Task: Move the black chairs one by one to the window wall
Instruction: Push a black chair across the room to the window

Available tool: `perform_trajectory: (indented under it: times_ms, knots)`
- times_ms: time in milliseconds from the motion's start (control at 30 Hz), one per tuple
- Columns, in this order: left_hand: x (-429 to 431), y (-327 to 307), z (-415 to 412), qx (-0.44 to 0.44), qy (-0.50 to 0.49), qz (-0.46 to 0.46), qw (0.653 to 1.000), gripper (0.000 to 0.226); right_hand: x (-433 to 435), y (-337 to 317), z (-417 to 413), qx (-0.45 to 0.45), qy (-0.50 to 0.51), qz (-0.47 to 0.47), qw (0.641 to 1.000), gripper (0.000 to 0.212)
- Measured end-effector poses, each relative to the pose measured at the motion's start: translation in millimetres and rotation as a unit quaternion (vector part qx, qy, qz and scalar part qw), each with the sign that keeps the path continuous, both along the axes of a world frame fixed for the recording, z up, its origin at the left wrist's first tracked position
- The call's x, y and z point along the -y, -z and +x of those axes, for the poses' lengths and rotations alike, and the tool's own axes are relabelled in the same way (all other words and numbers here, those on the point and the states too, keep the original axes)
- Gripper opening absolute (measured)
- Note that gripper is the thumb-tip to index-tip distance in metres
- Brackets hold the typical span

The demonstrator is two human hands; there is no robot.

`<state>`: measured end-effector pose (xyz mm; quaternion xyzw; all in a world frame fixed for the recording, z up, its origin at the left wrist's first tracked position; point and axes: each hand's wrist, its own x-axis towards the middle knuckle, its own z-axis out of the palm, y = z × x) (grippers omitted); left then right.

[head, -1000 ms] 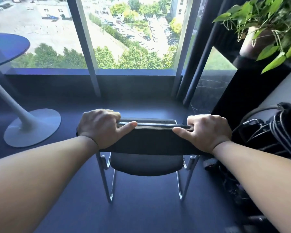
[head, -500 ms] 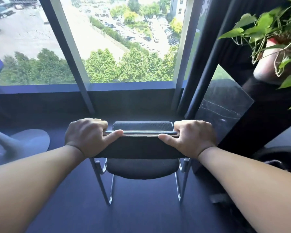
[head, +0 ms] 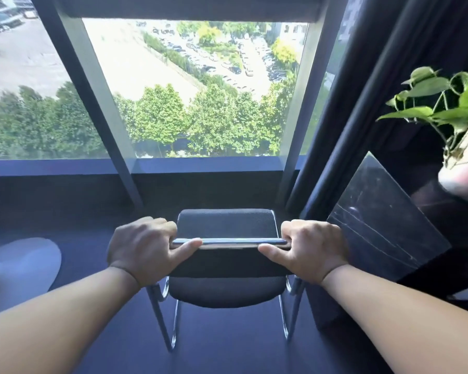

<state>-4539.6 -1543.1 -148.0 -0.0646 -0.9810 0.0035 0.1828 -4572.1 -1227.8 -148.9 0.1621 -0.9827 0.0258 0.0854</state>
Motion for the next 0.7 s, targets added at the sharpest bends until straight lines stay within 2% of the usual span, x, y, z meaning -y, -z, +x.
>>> perform_trajectory:
  times_ms: [167, 333, 467, 700]
  knots:
    - [14.1, -2.1, -49.9, 0.016, 0.035, 0.004, 0.999, 0.059, 11.0, -2.1, -40.5, 0.018, 0.01, 0.0, 1.0, 0.074]
    - [14.6, -3.6, -87.0, 0.045, 0.034, 0.015, 0.998, 0.066, 13.8, -8.8, -80.2, 0.051, 0.025, 0.012, 0.998, 0.076]
    - [9.8, -8.4, -101.4, 0.111, 0.015, 0.013, 0.994, 0.081, 10.6, -13.8, -98.6, 0.068, 0.016, 0.039, 0.997, 0.076]
    - [11.2, -13.7, -107.0, 0.189, 0.012, 0.01, 0.982, 0.073, 10.6, -18.2, -102.4, 0.104, 0.019, 0.043, 0.993, 0.073]
